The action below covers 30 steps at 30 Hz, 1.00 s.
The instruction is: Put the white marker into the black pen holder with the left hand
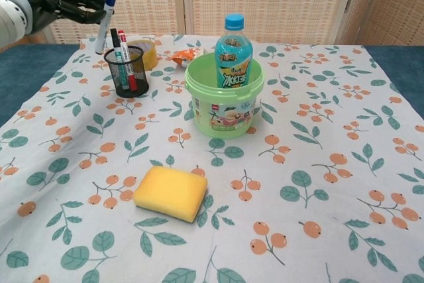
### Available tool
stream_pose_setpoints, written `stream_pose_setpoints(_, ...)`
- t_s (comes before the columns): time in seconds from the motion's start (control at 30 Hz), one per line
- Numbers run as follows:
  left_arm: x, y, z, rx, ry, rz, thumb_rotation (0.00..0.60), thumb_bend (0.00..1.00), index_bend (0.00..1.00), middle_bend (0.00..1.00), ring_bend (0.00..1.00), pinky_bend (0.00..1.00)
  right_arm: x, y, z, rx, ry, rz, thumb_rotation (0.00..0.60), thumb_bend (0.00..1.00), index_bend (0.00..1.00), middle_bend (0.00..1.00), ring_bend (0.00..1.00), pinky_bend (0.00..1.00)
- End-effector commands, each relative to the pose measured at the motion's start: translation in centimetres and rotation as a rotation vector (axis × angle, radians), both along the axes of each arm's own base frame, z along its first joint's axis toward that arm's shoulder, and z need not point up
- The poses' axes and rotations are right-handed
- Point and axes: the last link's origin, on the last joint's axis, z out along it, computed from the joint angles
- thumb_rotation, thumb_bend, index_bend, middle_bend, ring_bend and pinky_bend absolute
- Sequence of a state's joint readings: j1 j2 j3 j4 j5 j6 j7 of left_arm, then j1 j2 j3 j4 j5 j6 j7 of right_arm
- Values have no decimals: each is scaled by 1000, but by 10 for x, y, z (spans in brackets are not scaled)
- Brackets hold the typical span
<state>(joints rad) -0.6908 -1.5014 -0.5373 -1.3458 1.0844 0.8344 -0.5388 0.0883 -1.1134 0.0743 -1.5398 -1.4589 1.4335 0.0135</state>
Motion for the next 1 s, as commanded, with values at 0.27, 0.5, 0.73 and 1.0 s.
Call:
stream_pose_setpoints(0.27,27,55,-19,-54,-15,-30,600,404,539,571,268,285,1,0,-3,1,24,-6,600,128,209,31,73,0)
stream_pose_setpoints(0.5,26,67,-33,-80,24,-28,600,405,538,561,267,284,0,-2,-5,7,31,-16,600,128,209,31,73,0)
stream_pose_setpoints(0.73,8,75,-42,-80,76,7,600,404,530,537,242,277,-1,-2,-5,5,33,-20,600,128,209,31,73,0)
stream_pose_setpoints(1.0,-6,85,-42,-42,156,42,600,405,521,524,225,279,-1,-2,-4,3,36,-22,600,128,209,31,73,0)
